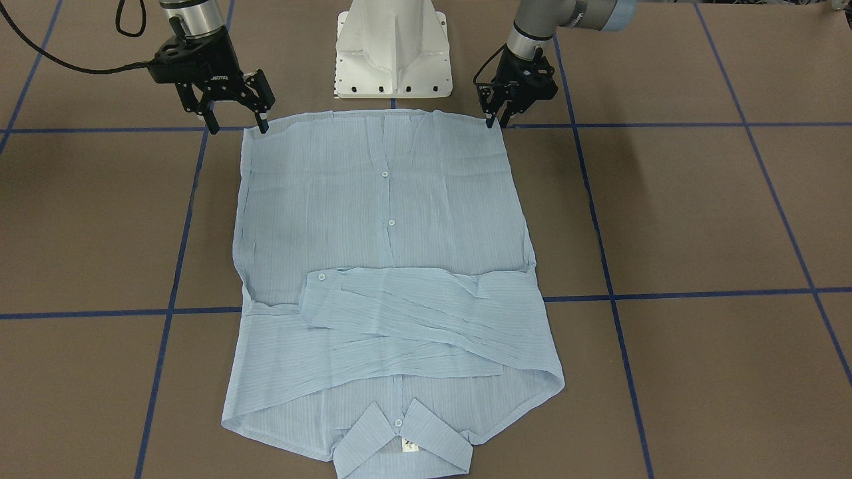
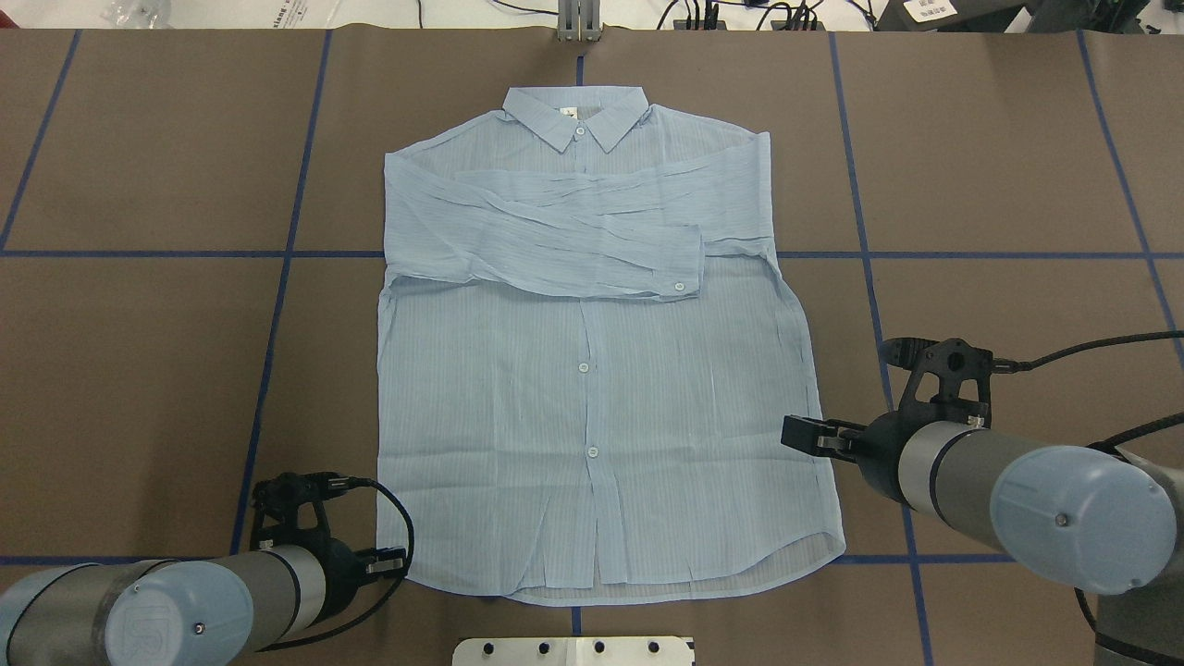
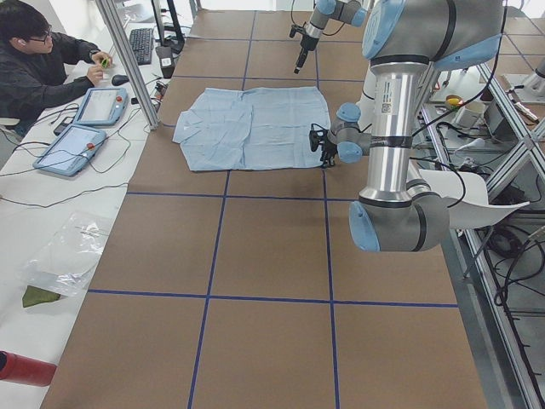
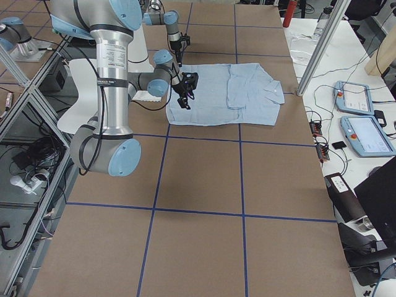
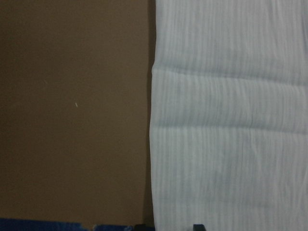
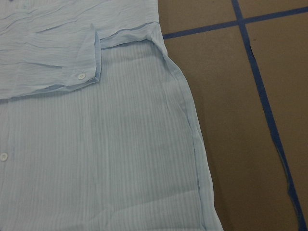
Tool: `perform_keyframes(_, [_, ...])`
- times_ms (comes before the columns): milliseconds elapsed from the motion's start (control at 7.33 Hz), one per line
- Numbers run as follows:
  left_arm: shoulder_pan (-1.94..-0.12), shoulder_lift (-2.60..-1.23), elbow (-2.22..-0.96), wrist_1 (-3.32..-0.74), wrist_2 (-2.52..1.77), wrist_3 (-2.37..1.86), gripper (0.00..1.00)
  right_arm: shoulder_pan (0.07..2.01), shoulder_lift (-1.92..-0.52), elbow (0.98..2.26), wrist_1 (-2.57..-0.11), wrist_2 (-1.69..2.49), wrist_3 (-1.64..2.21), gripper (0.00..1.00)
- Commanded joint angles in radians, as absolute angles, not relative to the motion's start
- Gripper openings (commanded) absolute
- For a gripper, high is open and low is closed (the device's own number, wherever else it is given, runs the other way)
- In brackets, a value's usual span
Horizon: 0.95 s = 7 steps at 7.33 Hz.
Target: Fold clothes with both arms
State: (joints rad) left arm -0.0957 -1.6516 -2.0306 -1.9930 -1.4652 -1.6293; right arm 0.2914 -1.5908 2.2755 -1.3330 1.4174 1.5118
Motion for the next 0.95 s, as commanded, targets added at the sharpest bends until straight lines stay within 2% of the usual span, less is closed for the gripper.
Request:
perform_keyframes(0, [-0.097,-1.675,-2.025,-1.988,-1.466,-1.629,0.22,0.291,-1.592,2.273,-1.332,1.419,1.511,1.0])
perform_keyframes(136, [-0.094,-1.692,-2.023,-1.971,-1.468,-1.629,0.22,0.288,-1.594,2.273,-1.331,1.419,1.511,1.0])
perform_keyframes(273, [-0.094,-1.718,-2.025,-1.951,-1.468,-1.629,0.06,0.287,-1.595,2.272,-1.331,1.419,1.511,1.0])
perform_keyframes(409, [-0.094,-1.729,-2.023,-1.947,-1.468,-1.629,0.0,0.279,-1.6,2.269,-1.33,1.419,1.512,1.0])
perform_keyframes(818, [-0.1,-1.729,-2.031,-1.954,-1.466,-1.629,0.0,0.247,-1.774,2.241,-1.11,1.405,1.525,0.99])
